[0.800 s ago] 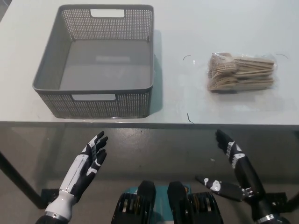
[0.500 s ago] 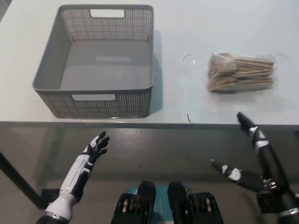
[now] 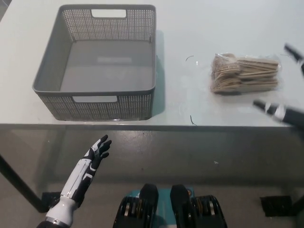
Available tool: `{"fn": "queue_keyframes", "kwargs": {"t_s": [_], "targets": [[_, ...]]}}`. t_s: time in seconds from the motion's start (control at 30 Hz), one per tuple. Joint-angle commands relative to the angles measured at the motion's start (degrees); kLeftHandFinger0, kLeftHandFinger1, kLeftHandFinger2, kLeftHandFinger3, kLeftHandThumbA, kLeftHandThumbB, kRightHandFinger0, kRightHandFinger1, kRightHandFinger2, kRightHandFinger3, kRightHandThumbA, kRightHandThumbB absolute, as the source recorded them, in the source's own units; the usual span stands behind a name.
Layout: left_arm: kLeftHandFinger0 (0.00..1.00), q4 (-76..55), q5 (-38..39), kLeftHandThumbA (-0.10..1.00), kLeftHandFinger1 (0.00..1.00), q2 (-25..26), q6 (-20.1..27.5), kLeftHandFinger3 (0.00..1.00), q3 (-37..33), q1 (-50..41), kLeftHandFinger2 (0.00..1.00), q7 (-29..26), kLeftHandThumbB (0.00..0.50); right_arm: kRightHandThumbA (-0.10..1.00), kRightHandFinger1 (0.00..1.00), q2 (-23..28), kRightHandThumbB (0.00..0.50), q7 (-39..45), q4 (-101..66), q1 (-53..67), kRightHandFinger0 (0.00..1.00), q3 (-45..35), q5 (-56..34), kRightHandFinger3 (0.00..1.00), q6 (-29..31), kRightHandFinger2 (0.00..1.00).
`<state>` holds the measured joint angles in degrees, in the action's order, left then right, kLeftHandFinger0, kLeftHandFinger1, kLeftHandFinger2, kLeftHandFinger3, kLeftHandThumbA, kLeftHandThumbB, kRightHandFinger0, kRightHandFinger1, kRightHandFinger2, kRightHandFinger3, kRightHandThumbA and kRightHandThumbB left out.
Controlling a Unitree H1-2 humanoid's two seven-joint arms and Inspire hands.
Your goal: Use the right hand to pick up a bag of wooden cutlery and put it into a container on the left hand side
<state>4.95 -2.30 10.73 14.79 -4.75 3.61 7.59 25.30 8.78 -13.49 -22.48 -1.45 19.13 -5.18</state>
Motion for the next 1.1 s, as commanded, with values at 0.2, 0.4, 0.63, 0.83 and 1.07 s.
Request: {"fn": "queue_keyframes", "kwargs": {"t_s": [0.2, 0.4, 0.63, 0.83, 1.07], "targets": [[1.0, -0.62, 0.49, 0.93, 1.0, 0.54, 2.4, 1.0, 0.46, 0.28, 1.0, 0.7, 0.115, 0.95, 1.0, 8.94, 0.5, 9.41, 11.41, -19.21, 1.0, 7.95, 5.96, 1.0, -8.31, 1.0], [1.0, -0.86, 0.17, 0.94, 1.0, 0.75, 2.0, 1.0, 0.17, 0.16, 1.0, 1.02, 0.108, 0.9, 1.0, 9.78, 0.5, 13.58, 24.17, -27.7, 1.0, 12.2, 4.74, 1.0, -7.25, 1.0], [1.0, -0.59, 0.95, 0.92, 1.0, 0.58, 2.23, 1.0, 0.21, -0.17, 1.0, 1.25, 0.113, 0.95, 1.0, 9.85, 0.5, 18.76, 39.25, -36.01, 1.0, 19.41, 6.36, 1.0, -3.95, 1.0], [1.0, -0.52, 0.36, 0.93, 1.0, 0.72, 2.5, 1.0, 0.14, -0.04, 1.0, 1.11, 0.104, 0.92, 1.0, 8.76, 0.5, 20.32, 50.23, -40.17, 1.0, 23.93, 7.06, 1.0, -1.44, 1.0], [1.0, -0.51, 0.67, 0.93, 1.0, 0.78, 2.24, 1.0, 0.18, -0.07, 1.0, 1.29, 0.112, 0.93, 1.0, 8.66, 0.5, 21.16, 54.75, -41.44, 1.0, 27.02, 8.6, 1.0, -0.47, 1.0]]}}
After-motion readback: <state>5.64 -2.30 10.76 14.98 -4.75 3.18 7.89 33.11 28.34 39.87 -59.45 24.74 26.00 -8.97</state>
